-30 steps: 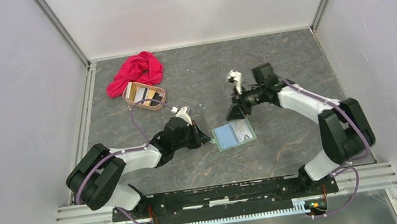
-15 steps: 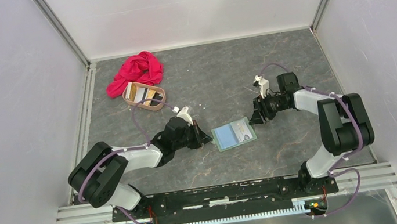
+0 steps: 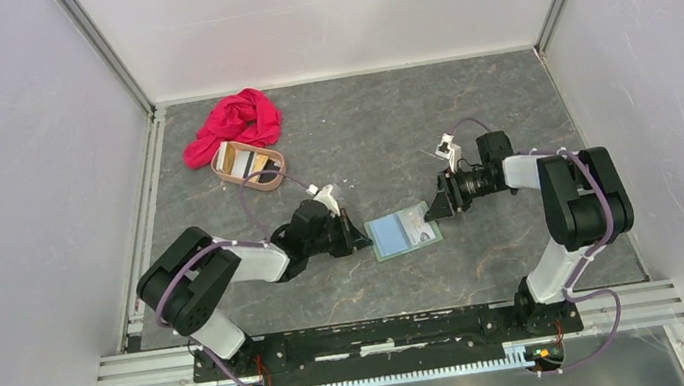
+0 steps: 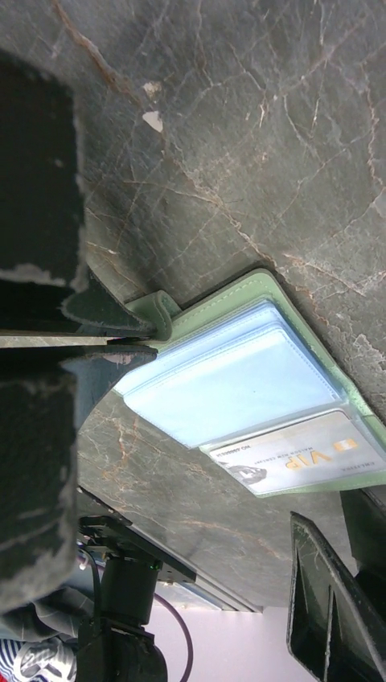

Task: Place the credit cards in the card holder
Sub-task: Close the card holder at the center of the board.

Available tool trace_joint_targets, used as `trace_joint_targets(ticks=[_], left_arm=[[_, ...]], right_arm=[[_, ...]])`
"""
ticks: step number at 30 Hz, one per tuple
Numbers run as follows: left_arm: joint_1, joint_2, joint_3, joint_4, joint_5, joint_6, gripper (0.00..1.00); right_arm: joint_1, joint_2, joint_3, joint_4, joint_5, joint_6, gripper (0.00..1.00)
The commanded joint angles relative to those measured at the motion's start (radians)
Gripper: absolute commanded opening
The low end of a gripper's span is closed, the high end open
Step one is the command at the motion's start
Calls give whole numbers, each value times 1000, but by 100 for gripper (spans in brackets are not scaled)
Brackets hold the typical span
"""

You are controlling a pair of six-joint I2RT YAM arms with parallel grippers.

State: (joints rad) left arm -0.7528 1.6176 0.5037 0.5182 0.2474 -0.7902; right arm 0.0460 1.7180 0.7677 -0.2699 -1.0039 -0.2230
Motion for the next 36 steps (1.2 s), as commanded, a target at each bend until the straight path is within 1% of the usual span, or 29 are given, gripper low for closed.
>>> trace_joint_targets(ticks=[1,6,10,12,15,19,21,24,28,33,36], left_arm=[[2,43,26,-3,13,-15,2],[1,86,45,2,25,-16,2],[1,107,57,4,29,-17,2],[1,111,61,5,30,-17,2],[1,109,59,13,30,-22,2],[1,75,53,30,29,-35,2],[1,53,53,36,36,-39,2],[1,38,59,51,55,-50,2],[1,39,55,98,71,-84,2],[2,64,52,181,82,-126,2],[3,75,43,243,81,-152,2]], right_arm=[[4,-5,-11,44,-109,34,54],[8,-49,-47,142,-250,111,53],[16,-96,-59,161,-230,126,52],[23,-116,-62,152,-171,119,44],[29,-152,-59,135,-103,116,26],[41,-200,-52,105,15,113,13],[52,-215,-35,82,45,107,9],[80,-234,15,26,118,88,7],[133,-248,98,-53,314,43,4],[167,-223,178,-123,451,2,3],[199,-236,201,-128,532,-21,3]])
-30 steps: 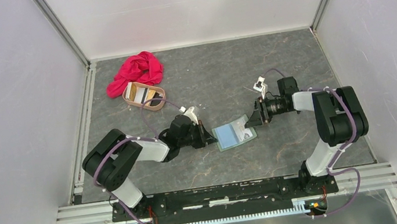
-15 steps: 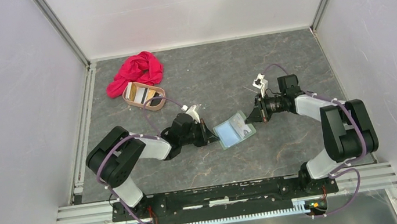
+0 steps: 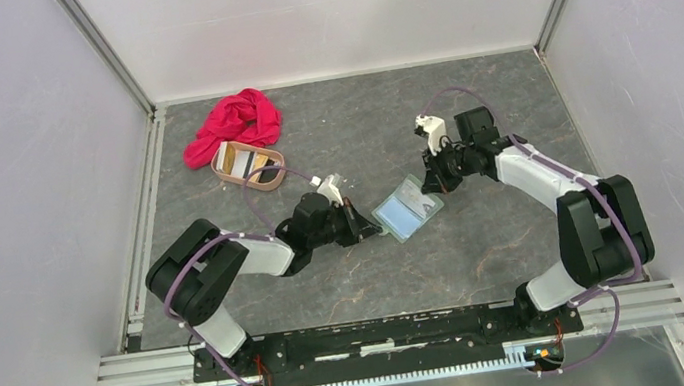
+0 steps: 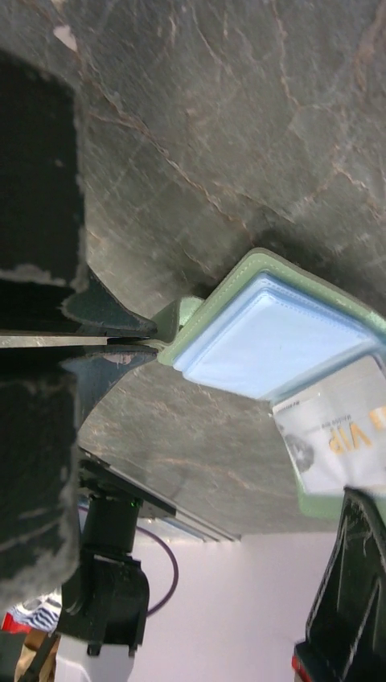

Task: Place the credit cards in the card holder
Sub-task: Close the card holder at the center of the board.

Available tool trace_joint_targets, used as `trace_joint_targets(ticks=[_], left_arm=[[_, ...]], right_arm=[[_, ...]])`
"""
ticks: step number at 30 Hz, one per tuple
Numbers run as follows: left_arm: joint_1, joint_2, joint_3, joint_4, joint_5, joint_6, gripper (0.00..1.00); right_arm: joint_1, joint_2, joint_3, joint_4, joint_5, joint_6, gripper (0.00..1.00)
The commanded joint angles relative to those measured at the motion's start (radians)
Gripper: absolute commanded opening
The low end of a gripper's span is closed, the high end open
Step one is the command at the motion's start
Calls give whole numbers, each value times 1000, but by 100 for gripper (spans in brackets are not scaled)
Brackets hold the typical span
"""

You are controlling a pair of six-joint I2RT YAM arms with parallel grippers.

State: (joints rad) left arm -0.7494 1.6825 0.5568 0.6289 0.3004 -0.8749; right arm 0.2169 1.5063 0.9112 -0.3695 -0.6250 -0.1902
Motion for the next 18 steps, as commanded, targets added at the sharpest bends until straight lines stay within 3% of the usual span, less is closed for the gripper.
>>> trace_joint_targets(ticks=[1,12,18], left_arm=[[-1,13,-14,151,28,-78,2],[4,43,-65,206,-16,-105,2],[11,59,-91,239,-21,-111,2]], right_arm=[[42,-26,64,-33,166,-60,3],[186,10,74,-45,94,-58,13],[227,10,65,-39,7,-54,25]])
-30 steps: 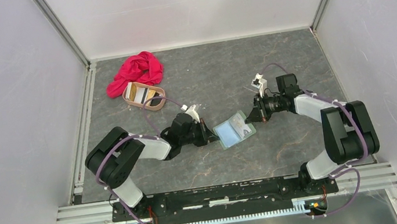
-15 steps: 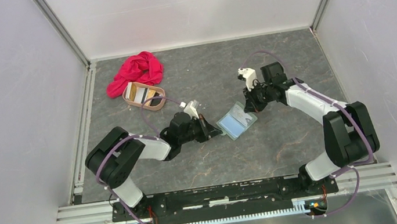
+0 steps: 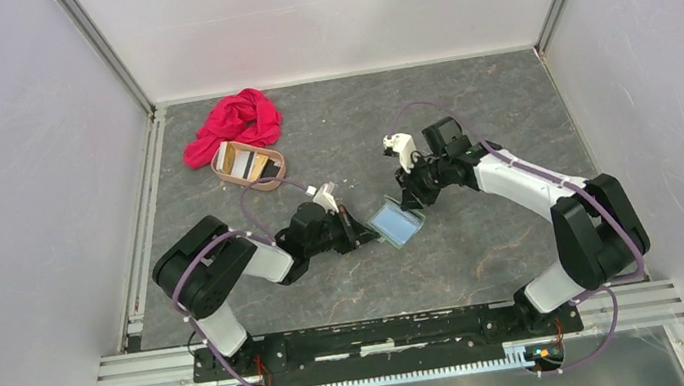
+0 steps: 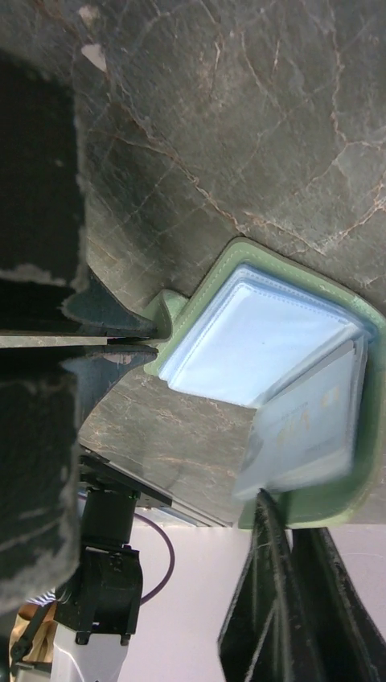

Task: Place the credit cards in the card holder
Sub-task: Close the card holder at the center of the board.

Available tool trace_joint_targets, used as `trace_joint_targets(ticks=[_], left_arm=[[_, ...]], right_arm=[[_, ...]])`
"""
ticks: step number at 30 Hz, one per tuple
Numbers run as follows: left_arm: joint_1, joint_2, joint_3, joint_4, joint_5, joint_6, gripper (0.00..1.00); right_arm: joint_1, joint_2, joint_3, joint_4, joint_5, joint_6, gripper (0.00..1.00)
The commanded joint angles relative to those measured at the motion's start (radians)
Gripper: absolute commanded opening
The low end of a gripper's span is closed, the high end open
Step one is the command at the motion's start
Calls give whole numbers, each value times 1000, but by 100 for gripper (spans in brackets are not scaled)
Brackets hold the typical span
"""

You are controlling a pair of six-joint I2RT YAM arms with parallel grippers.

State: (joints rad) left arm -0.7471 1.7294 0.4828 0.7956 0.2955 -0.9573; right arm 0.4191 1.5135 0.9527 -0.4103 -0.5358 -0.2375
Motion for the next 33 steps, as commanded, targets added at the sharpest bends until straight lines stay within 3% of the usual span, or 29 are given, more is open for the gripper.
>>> trace_joint_targets(ticks=[1,9,18,23,33], left_arm=[[10,12,-20,73,-16,-29,2],[20,-6,-38,71,-21,-24,2],[26,-33,-74,68,-34,-19,2],[30,-47,-84,104,-23,-14,2],[31,-39,-76,206,-12,-37,2]], right_arm=[[32,2,19,6,-102,-5,27],[61,43,-28,34,-229,4,42],[59,109,-3,45,-401,-16,43],[46,174,-5,69,-385,4,40],[-7,284,11,56,-453,2,24]])
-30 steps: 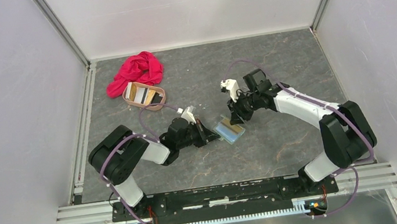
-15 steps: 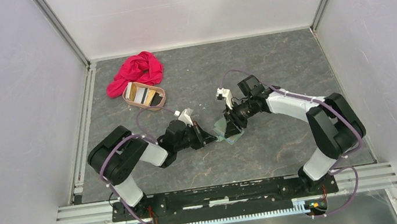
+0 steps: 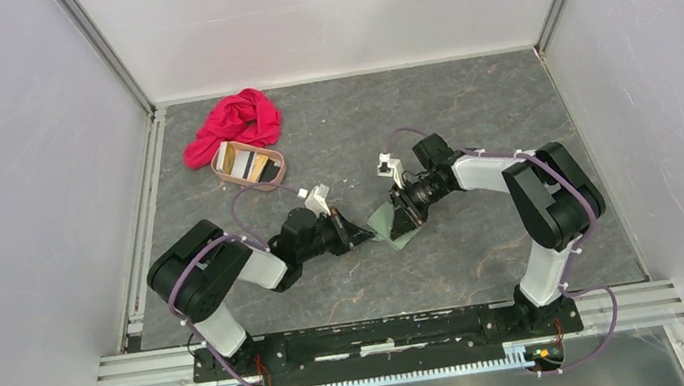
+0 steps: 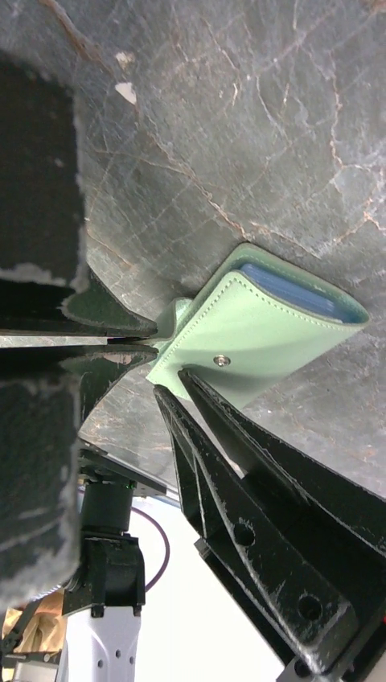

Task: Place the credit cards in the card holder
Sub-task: Close the card holder at the center of the board.

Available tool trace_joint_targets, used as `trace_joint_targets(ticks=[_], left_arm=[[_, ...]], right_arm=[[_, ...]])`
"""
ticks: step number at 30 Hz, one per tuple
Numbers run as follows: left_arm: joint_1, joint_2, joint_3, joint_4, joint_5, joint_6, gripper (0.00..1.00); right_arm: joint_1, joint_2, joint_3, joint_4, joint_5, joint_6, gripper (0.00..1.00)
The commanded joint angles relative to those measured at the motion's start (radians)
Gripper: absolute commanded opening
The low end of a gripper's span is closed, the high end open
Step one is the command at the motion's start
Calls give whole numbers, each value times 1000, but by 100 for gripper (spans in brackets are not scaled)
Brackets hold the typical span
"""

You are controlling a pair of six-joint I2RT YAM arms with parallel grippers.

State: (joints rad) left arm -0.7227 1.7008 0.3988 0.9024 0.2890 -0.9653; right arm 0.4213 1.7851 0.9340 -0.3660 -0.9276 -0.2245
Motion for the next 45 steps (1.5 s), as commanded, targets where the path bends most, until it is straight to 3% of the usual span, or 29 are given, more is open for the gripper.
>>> trace_joint_targets(ticks=[1,12,29,34,38,42,45], left_arm=[[6,-3,16,101,-1,-29,2],[5,137,164,71,40,-65,2],[5,194,277,-192,-17,9,2],[5,189,292,-231,-24,25,2],[5,175,295,-245,-26,32,2],[5,150,302,-272,-22,44,2],[5,132,316,-299,-19,56,2]], right_arm=[[-10,19,32,4,-67,-19,23],[-28,34,41,-16,-88,-41,18],[-70,-73,101,-109,-179,-157,21],[-115,-157,57,-34,-18,-108,21],[-125,-155,-21,67,126,-68,14],[-126,-88,-25,79,133,-66,2],[-122,-53,-26,83,129,-60,1]])
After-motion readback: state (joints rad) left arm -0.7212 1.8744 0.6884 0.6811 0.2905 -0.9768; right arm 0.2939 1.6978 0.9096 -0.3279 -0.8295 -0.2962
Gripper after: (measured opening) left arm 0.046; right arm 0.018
